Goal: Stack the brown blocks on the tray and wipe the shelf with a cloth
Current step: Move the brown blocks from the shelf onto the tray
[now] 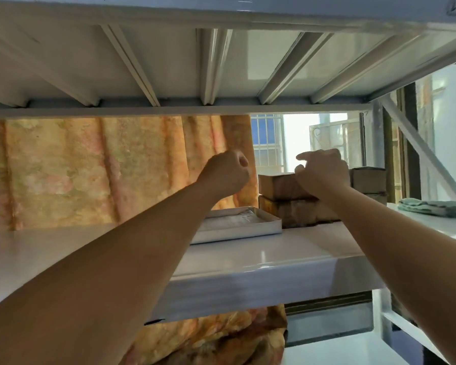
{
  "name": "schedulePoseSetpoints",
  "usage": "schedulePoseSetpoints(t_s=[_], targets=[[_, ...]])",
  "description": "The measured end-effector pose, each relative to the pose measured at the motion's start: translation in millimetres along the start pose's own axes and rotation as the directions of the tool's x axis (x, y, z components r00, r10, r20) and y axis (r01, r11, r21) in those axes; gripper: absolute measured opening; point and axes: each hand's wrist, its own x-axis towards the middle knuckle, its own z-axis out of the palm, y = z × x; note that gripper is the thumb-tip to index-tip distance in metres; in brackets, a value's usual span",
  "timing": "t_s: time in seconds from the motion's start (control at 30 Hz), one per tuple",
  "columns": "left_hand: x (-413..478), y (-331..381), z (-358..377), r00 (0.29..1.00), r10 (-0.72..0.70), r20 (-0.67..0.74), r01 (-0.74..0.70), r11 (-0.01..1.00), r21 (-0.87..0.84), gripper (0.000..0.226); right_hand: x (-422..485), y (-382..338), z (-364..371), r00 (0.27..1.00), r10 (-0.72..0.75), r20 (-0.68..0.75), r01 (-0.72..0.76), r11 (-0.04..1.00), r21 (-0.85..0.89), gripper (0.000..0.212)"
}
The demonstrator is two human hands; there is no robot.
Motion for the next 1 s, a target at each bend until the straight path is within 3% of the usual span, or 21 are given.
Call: schedulePoseSetpoints(t_s=[0.1,0.23,0.33,0.5,0.77,0.93,1.0], targets=[[17.5,26.2,34.4,0.999,0.011,0.048,-0.010,1.000,-0.011,0.035,8.4,19.8,10.5,0.996,0.081,0.039,-0.082,0.996,0.031,0.039],[46.0,49.4,61.4,0.999,0.023,0.049,-0.024,0.999,0.022,0.036,20.1,35.8,19.5,0.992,0.067,0.108,-0.067,0.998,-0.001,0.040],[68.3,60.7,68.8,0.993,0.056,0.107,-0.067,0.992,0.104,0.035,17.9,40.9,22.9,0.997,0.024,0.073,-0.024,1.000,0.000,0.049],[90.1,68.0,80.9,0.981,0.029,0.192,-0.074,0.970,0.232,0.021,16.3,49.2,26.7,1.000,-0.014,0.024,0.014,1.000,0.013,0.046],[92.5,64.5,104.8,0.965,-0.145,0.220,0.082,0.959,0.272,0.076,10.0,54.6,14.3,0.999,0.025,0.039,-0.032,0.982,0.187,0.035],[97.4,70.0,97.7,0.902,-0.205,0.380,0.154,0.975,0.159,0.045,5.9,57.7,13.4,0.991,-0.041,0.130,0.022,0.990,0.142,0.060],[97.0,71.2,96.4,0.872,-0.252,0.419,0.229,0.968,0.106,0.034,5.7,57.7,12.7,0.991,-0.054,0.126,0.037,0.990,0.139,0.059]])
